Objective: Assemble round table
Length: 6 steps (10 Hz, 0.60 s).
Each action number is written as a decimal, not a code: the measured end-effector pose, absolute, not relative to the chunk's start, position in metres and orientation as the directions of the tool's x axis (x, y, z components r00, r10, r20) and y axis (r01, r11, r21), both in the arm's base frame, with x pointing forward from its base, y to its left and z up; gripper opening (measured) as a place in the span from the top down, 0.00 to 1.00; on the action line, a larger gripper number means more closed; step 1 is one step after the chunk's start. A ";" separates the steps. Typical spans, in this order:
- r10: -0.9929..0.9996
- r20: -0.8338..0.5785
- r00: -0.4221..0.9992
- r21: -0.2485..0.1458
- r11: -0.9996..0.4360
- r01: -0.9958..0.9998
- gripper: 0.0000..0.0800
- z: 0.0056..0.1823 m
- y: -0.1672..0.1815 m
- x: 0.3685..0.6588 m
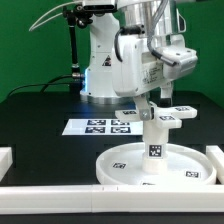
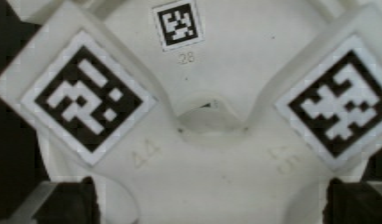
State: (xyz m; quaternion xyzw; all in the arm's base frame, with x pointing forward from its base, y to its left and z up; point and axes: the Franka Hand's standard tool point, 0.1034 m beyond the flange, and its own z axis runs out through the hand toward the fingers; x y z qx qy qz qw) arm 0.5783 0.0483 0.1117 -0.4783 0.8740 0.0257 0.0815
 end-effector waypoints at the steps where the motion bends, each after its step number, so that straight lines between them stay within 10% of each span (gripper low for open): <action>1: -0.835 -0.181 -0.520 -0.042 0.535 -0.844 0.19 0.121 0.051 0.581; 6: -0.866 -0.185 -0.465 -0.056 0.481 -0.875 0.19 0.125 0.053 0.583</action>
Offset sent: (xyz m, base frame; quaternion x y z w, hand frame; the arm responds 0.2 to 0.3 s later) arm 0.0000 0.0000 0.0000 0.0000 0.0000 0.0000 1.0000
